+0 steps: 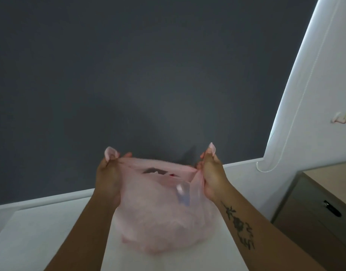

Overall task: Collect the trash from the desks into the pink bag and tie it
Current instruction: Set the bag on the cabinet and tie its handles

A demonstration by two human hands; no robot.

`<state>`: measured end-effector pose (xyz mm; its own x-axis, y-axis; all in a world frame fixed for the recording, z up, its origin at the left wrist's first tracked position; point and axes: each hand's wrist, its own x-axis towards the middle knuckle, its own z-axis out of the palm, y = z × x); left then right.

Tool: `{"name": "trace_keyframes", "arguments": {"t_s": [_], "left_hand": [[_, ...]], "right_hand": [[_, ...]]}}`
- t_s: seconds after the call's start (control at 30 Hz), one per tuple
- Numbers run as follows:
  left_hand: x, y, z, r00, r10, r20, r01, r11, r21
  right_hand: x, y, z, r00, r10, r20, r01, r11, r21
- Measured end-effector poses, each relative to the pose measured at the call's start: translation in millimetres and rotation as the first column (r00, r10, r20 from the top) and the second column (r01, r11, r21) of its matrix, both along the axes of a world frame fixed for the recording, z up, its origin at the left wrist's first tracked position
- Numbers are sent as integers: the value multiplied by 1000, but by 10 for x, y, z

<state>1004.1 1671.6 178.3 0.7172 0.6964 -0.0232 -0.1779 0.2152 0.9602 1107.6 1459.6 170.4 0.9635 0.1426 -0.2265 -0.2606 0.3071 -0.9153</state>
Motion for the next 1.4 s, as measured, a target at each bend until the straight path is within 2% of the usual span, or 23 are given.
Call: {"name": "trace_keyframes", "arguments": {"t_s": [0.07, 0.13, 0.23, 0.27, 0.37, 0.47, 0.53, 0.6, 0.7, 0.77, 0.83, 0.9, 0.93, 1.0, 1.07, 1.17, 1.23, 1.33, 1.4], "left_hand": [[22, -17, -58, 1000, 24, 10, -24, 999, -27], [56, -48, -112, 999, 50, 12, -49, 996, -72], [57, -106, -123, 999, -44, 12, 45, 977, -206], [48, -119, -105, 996, -92, -20, 86, 976, -200], [34, -143, -98, 969, -158, -192, 160, 987, -9], [-27, -170, -159, 977, -134, -166, 156, 979, 128], [-64, -184, -181, 989, -78, -129, 91, 990, 104], [-53, -213, -190, 991, -48, -124, 58, 995, 79], [-9, -333, -150, 992, -95, -82, 98, 995, 33], [-9, -372, -114, 984, -173, -46, 169, 982, -87], [-51, -375, -110, 959, -273, -81, 261, 955, -140], [-82, -383, -154, 943, -263, -202, 267, 964, -6], [-93, -399, -176, 952, -216, -215, 233, 971, 57], [-92, -426, -197, 979, -151, -134, 163, 983, 79], [-61, -442, -187, 994, -14, -111, 32, 986, 165], [-10, -526, -236, 992, 106, -66, -76, 935, 347], [32, -563, -278, 991, 97, -95, -64, 949, 309], [34, -497, -301, 987, -82, -139, 102, 984, 146], [10, -450, -328, 978, -126, -167, 172, 939, 297]], "right_hand": [[-28, 19, -2, 999, -17, -47, 17, 1000, 9], [-50, 64, 1, 995, 58, -85, -61, 998, -29], [-98, 107, 4, 969, 243, -50, -248, 960, -134], [-105, 102, -1, 964, 264, -31, -265, 954, -142], [-122, 43, -50, 979, 201, 31, -195, 972, -134], [-134, 32, -104, 995, 93, 45, -85, 985, -148], [-122, 47, -125, 1000, 3, 23, 0, 992, -129], [-118, 80, -107, 999, -9, -37, 8, 999, -45], [-106, 115, -99, 991, 122, -56, -126, 990, -68], [-105, 107, -115, 976, 216, -33, -219, 968, -124], [-106, 74, -139, 975, 223, 7, -220, 967, -131], [-102, 51, -166, 981, 191, 26, -191, 982, -15], [-107, 48, -176, 984, 177, 27, -178, 984, 25], [-101, 64, -189, 995, 100, 27, -99, 994, -36], [-100, 97, -216, 1000, 3, 31, 1, 991, -131], [-109, 162, -268, 999, 34, 39, -26, 980, -197], [-124, 185, -253, 987, 160, 24, -153, 972, -176], [-159, 160, -226, 966, 259, 16, -256, 960, -114], [-173, 139, -279, 982, 185, 49, -183, 982, -46]]}}
